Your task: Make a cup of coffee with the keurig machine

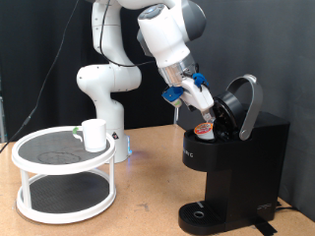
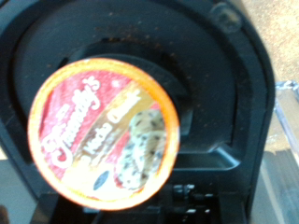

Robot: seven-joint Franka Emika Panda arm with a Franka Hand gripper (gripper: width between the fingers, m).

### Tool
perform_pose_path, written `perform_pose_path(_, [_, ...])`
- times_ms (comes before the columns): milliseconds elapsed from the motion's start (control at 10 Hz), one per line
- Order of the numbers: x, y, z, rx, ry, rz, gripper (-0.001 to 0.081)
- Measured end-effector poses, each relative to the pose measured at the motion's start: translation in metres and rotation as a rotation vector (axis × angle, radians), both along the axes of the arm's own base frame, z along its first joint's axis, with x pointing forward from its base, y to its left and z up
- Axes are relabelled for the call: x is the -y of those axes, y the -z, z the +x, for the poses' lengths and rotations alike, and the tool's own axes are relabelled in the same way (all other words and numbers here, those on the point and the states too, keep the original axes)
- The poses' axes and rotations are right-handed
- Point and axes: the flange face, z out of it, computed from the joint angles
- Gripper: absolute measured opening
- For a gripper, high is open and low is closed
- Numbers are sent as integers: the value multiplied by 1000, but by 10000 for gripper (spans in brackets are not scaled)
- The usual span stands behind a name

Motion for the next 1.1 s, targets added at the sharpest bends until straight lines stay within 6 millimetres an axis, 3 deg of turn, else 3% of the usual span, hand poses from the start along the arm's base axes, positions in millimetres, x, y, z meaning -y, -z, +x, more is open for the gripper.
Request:
perform_pose_path(600, [-20,19,-11,-41,-48,-43,734])
perform_pose_path(1100, [-33,24,-14,-41,-55,-37,734])
